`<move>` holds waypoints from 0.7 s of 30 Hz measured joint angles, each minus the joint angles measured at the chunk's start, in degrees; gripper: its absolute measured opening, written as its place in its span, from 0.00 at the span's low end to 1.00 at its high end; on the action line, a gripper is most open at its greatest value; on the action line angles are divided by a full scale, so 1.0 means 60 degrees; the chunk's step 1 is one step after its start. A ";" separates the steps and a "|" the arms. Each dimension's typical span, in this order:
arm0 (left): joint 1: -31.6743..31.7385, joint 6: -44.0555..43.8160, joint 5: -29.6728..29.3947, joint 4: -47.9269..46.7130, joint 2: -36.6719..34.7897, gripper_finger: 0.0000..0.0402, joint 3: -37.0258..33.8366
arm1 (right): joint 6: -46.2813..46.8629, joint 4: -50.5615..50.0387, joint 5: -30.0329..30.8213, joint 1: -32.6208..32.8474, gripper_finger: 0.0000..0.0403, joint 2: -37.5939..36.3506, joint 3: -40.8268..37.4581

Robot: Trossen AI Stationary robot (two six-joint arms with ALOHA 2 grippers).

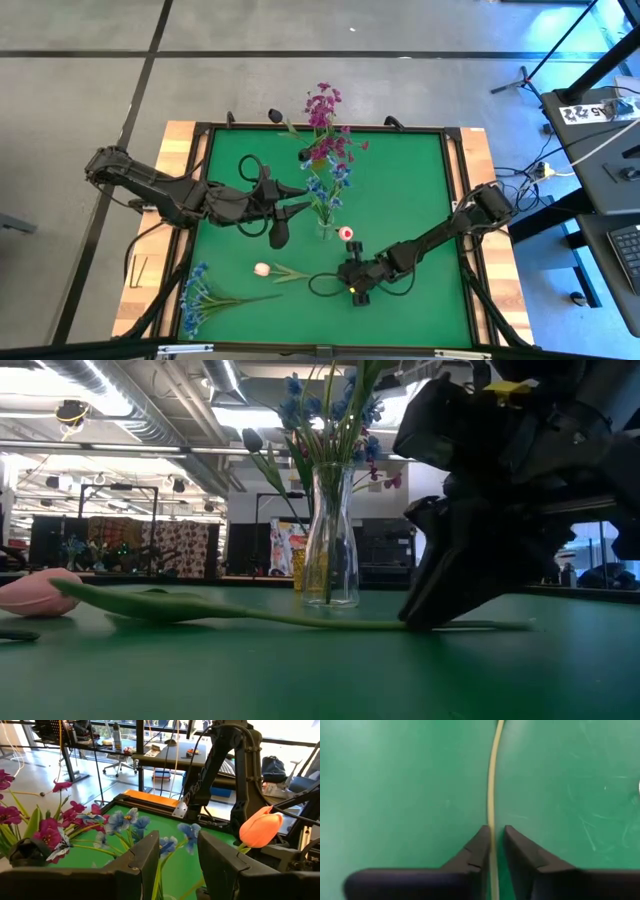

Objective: Sort flowers into vase by color
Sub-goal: Put the pink flowers into the transparent vase

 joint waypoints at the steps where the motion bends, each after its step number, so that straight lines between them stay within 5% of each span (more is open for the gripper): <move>1: 0.0000 0.0000 0.0000 -0.0003 0.0000 0.32 0.0000 | -0.0023 -0.0021 0.0007 -0.0004 0.11 0.0001 -0.0003; 5: -0.0004 0.0000 0.0000 0.0000 0.0000 0.32 0.0000 | -0.0192 -0.0096 0.0050 -0.0007 0.02 -0.0036 -0.0023; 21: -0.0004 0.0000 0.0002 -0.0003 0.0000 0.32 -0.0004 | 0.0058 -0.2609 0.1211 0.0330 0.00 -0.3260 -0.0123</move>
